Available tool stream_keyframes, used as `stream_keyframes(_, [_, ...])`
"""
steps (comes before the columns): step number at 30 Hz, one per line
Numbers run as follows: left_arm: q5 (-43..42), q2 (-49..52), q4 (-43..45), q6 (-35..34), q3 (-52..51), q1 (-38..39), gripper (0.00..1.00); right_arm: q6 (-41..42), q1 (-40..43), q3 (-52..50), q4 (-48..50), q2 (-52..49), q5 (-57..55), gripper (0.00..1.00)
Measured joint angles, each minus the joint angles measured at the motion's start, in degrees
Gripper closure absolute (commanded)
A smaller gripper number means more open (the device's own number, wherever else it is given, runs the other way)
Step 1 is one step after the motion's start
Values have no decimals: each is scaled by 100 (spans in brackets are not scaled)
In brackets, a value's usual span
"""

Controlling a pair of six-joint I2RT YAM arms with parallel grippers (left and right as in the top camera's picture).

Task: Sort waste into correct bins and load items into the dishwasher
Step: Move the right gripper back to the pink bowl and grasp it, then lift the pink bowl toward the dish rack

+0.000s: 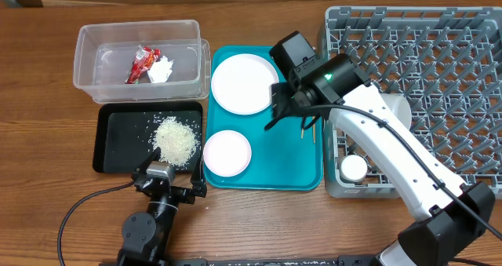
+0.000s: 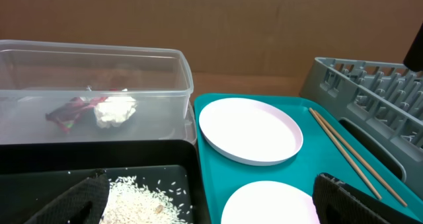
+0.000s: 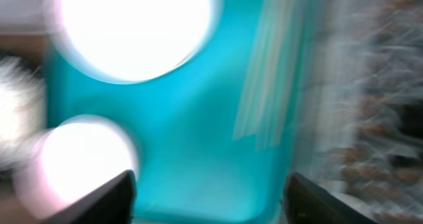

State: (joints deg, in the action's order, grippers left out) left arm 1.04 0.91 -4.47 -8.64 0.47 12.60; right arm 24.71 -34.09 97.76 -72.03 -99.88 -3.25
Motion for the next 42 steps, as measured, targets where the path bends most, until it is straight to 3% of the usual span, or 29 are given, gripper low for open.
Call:
stream_keyframes(5, [0,0,0,0,0,0,0,72,-205,-485,385,-2,1331,30])
stream_keyframes(10, [0,0,2,0,0,0,0,345,-494,-1521,1128,-68,1749,30])
stream_keyframes(15, [0,0,2,0,0,0,0,763,-649,-2444,2363,-238,1971,45])
stream_keyframes(21, [0,0,0,0,0,0,0,1091,-723,-2798,3235,-350,1945,61])
stream_keyframes(25, [0,0,0,0,0,0,0,1504,-828,-2817,3182,-557,1650,73])
stream_keyframes(29, [0,0,0,0,0,0,0,1797,-839,-2881,3161,-769,1517,96])
stream_keyframes(36, [0,0,-2,0,0,0,0,1965,-807,-2782,2704,-763,1386,96])
stream_keyframes(42, [0,0,0,0,0,0,0,1934,-752,-2566,1591,-192,-39,96])
